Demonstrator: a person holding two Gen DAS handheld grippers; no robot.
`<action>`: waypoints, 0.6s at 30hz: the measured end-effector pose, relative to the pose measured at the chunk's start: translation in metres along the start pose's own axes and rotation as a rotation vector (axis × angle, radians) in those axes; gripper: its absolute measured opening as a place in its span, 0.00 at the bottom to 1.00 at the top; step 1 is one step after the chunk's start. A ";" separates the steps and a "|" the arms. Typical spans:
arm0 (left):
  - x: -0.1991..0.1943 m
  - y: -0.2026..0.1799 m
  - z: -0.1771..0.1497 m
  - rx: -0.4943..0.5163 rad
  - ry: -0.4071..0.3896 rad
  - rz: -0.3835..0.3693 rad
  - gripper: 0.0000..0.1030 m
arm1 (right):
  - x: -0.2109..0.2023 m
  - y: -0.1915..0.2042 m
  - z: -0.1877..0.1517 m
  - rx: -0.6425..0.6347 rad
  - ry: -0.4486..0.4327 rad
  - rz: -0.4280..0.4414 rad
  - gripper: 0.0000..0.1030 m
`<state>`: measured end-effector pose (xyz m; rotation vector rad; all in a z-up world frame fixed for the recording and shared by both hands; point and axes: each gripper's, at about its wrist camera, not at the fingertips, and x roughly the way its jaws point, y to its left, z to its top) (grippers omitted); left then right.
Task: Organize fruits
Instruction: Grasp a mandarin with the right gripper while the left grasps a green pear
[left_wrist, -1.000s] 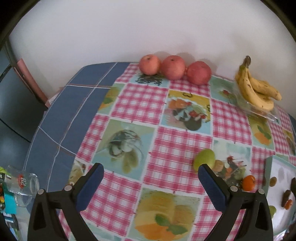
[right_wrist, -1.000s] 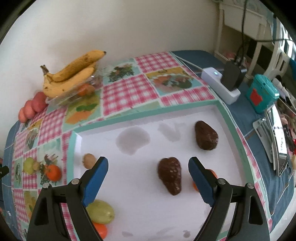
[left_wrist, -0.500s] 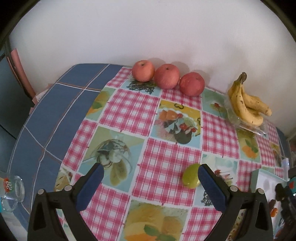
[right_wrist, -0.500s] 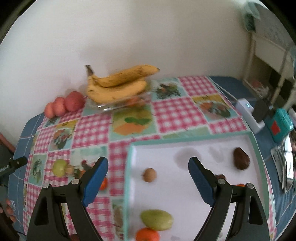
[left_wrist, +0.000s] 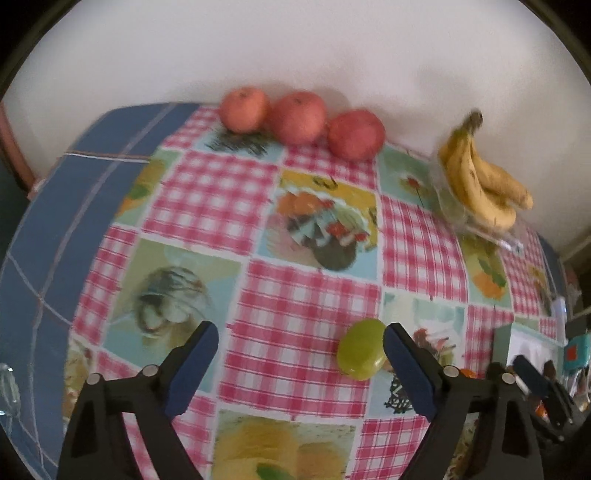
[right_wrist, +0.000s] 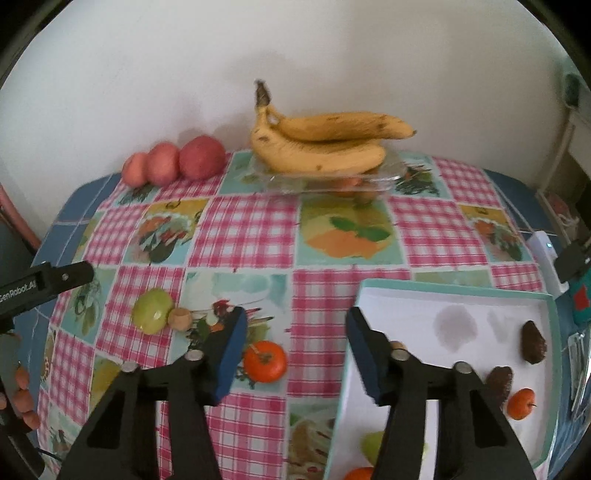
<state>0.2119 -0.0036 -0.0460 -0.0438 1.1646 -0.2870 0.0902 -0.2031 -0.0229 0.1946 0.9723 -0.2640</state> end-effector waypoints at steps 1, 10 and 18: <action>0.005 -0.003 -0.001 0.003 0.014 -0.012 0.89 | 0.006 0.004 -0.001 -0.009 0.015 0.006 0.52; 0.036 -0.018 -0.008 0.008 0.080 -0.079 0.77 | 0.046 0.010 -0.019 -0.022 0.138 0.023 0.47; 0.048 -0.025 -0.012 0.011 0.115 -0.133 0.52 | 0.049 0.016 -0.022 -0.040 0.147 0.046 0.45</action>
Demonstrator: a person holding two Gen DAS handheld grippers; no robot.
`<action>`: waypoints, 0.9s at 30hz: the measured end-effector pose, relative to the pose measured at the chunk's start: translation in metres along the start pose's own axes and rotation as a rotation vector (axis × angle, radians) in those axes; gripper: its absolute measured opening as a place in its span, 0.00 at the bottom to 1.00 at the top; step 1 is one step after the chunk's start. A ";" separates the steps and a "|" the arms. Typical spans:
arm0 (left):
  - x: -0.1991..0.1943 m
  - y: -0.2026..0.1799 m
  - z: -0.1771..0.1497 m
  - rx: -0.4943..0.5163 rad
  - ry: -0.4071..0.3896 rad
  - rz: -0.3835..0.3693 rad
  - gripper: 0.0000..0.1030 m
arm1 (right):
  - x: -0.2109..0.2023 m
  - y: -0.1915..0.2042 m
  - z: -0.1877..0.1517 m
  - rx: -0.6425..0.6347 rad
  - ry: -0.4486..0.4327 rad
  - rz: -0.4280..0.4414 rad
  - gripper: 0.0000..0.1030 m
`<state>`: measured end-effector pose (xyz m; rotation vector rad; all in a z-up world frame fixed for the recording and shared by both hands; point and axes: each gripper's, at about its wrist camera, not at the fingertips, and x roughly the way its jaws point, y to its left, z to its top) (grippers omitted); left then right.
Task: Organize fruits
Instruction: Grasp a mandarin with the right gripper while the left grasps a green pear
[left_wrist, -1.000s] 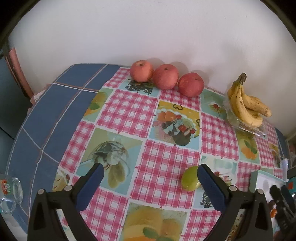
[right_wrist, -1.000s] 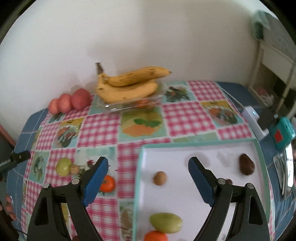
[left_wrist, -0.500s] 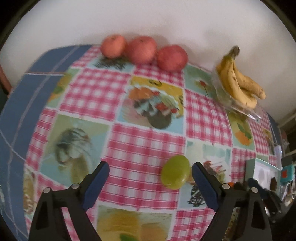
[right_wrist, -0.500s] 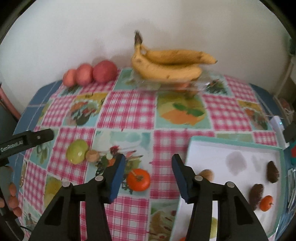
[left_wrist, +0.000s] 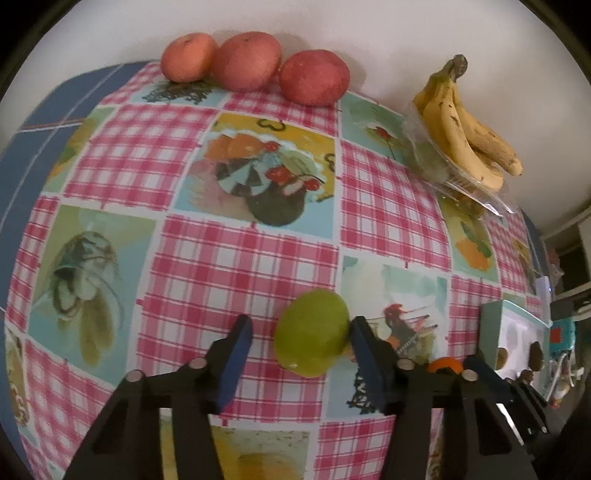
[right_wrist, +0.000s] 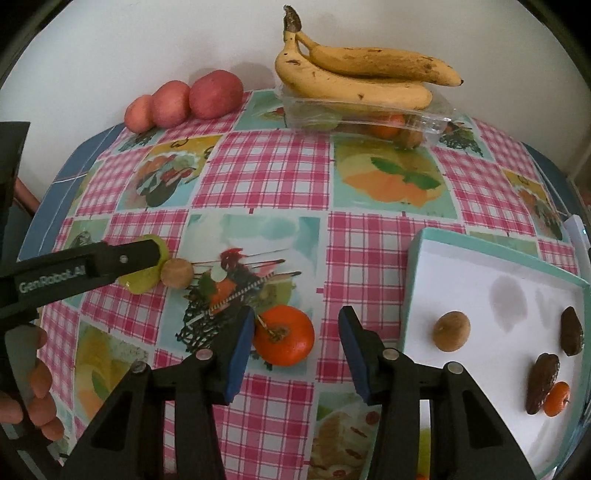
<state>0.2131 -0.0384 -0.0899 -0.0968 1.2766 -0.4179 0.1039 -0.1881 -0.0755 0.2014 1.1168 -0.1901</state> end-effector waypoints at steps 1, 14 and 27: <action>0.000 0.000 0.000 -0.002 0.002 -0.010 0.49 | 0.000 0.001 0.001 -0.003 0.001 0.006 0.42; -0.007 0.008 0.000 -0.032 -0.004 -0.020 0.43 | 0.000 0.000 0.000 0.013 0.002 0.048 0.34; -0.015 0.022 0.002 -0.058 -0.020 0.034 0.43 | 0.001 -0.003 -0.001 0.065 0.007 0.068 0.34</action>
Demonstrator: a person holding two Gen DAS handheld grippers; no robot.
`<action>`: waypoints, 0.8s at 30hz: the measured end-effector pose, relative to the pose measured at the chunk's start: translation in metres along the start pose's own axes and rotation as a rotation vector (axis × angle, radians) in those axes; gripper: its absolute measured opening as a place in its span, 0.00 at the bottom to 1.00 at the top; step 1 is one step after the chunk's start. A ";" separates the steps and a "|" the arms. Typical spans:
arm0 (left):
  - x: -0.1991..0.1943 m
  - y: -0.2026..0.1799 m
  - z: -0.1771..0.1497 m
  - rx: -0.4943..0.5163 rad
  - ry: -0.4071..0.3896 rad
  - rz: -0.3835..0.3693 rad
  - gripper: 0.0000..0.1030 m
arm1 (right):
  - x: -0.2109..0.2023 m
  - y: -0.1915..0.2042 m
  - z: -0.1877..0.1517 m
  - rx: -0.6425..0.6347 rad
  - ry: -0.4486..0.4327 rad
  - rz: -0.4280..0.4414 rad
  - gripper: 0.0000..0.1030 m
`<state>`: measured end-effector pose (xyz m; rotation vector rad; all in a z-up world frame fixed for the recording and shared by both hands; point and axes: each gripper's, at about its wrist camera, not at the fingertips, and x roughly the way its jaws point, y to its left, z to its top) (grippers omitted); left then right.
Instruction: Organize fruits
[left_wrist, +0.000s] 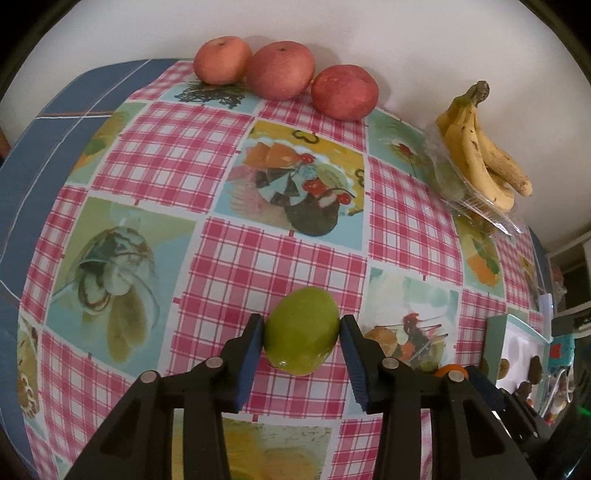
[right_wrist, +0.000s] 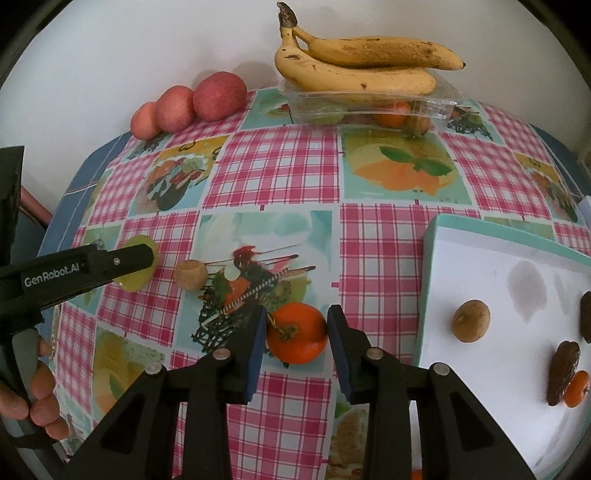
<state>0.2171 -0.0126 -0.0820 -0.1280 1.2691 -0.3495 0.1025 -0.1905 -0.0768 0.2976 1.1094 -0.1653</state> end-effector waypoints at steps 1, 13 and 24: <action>0.001 0.000 0.000 -0.002 0.001 -0.001 0.43 | 0.000 0.000 0.000 -0.001 -0.001 -0.001 0.34; -0.016 0.005 0.001 -0.012 -0.028 -0.005 0.43 | -0.003 0.002 0.000 -0.012 -0.004 -0.017 0.33; -0.039 0.009 -0.010 -0.018 -0.059 0.014 0.43 | -0.025 -0.006 -0.007 0.022 -0.018 -0.010 0.33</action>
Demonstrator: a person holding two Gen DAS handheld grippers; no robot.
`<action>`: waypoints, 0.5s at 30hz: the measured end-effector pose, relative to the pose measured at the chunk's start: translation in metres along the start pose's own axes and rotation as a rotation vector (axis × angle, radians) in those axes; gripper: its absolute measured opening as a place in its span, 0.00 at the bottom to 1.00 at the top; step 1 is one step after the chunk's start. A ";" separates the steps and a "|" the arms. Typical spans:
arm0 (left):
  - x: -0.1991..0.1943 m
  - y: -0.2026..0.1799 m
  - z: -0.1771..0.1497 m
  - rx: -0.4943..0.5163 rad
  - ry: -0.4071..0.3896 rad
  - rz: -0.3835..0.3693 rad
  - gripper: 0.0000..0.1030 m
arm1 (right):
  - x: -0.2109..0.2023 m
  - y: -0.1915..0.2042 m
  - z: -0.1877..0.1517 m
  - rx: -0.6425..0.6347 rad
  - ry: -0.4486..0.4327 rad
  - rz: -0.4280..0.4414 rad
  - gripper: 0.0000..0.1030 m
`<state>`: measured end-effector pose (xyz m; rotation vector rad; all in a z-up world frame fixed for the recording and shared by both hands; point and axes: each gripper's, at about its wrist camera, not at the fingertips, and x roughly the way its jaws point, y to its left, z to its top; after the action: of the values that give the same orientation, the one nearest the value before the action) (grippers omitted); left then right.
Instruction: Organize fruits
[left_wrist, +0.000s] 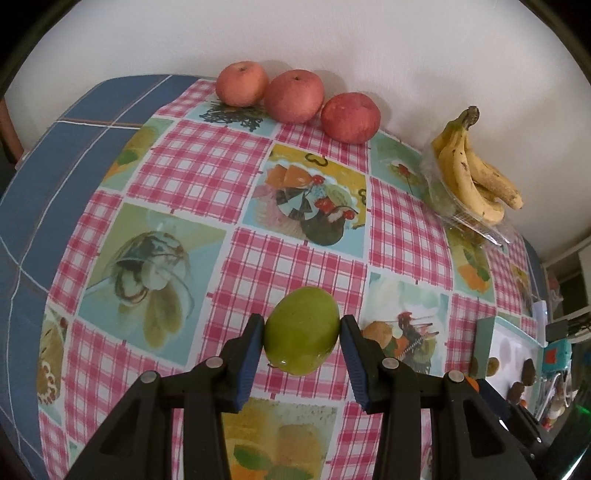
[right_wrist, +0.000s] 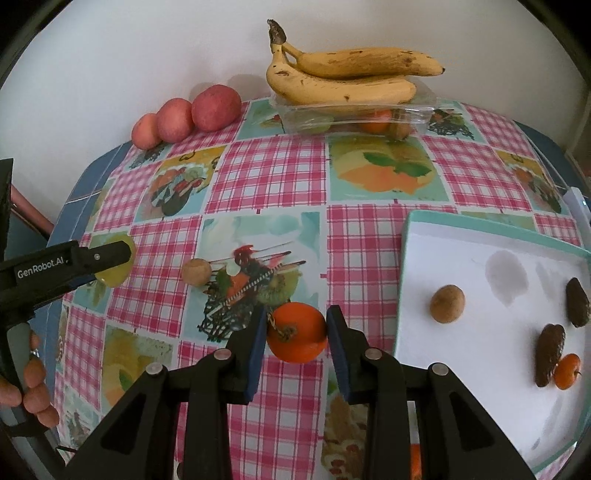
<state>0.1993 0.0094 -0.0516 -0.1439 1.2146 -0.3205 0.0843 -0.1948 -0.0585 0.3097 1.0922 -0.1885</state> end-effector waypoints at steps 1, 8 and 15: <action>-0.003 0.000 -0.003 0.000 -0.001 0.000 0.43 | -0.002 0.000 -0.001 0.001 0.002 -0.001 0.33; -0.014 -0.008 -0.019 0.008 -0.007 0.001 0.43 | -0.019 -0.004 -0.009 0.015 -0.005 -0.004 0.33; -0.024 -0.024 -0.035 0.043 -0.017 0.018 0.43 | -0.046 -0.012 -0.021 0.042 -0.030 0.005 0.33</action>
<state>0.1553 -0.0038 -0.0353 -0.0986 1.1902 -0.3291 0.0424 -0.1994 -0.0285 0.3459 1.0590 -0.2114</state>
